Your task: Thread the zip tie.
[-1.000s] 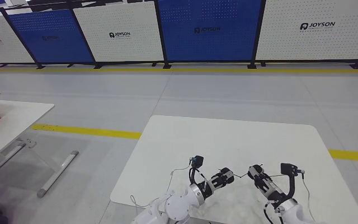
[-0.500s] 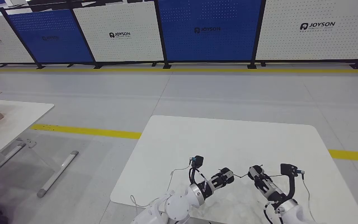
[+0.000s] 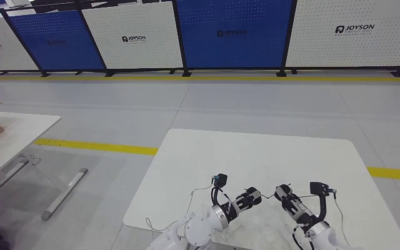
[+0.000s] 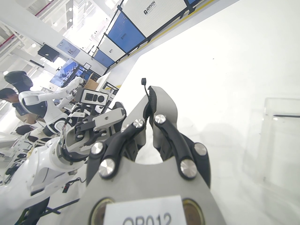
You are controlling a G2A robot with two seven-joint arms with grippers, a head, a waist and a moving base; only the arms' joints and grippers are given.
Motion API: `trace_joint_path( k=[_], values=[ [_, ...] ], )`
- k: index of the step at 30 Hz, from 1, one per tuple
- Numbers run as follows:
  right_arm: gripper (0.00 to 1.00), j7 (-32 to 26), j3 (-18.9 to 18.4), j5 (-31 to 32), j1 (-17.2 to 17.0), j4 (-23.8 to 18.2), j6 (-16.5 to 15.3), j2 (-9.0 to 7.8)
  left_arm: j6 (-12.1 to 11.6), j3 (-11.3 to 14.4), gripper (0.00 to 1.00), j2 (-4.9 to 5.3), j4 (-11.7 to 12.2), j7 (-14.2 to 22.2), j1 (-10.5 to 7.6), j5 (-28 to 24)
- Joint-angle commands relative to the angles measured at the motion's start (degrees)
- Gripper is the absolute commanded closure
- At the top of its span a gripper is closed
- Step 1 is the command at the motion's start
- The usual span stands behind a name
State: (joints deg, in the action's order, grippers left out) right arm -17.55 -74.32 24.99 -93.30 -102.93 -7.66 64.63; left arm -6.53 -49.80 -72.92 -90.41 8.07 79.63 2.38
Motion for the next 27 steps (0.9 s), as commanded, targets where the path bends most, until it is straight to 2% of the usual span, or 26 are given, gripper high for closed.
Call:
trace_joint_path(
  k=[1,6,16,22,27],
  values=[
    [1.00,-0.16,-0.04,-0.16,0.04,0.10,-0.24,0.01,0.00,0.00,1.00,0.00,0.00,0.00,0.00,0.00],
    [1.00,-0.16,-0.04,-0.59,0.29,0.31,-0.32,0.11,-0.18,0.44,1.00,-0.14,0.01,0.63,0.07,-1.35],
    [1.00,0.30,-0.70,-2.03,0.60,0.85,-0.55,0.26,-3.48,-0.99,1.00,-0.37,0.34,1.84,0.08,-9.67],
    [1.00,0.69,-1.31,-3.41,0.31,0.62,-1.81,0.30,-2.96,-1.25,1.00,-0.51,1.48,2.11,-0.55,-11.53],
    [1.00,0.23,-1.42,-2.76,0.30,0.38,-1.24,0.31,-2.29,-0.80,1.00,-0.73,2.33,2.38,-1.07,-12.52]
  ],
)
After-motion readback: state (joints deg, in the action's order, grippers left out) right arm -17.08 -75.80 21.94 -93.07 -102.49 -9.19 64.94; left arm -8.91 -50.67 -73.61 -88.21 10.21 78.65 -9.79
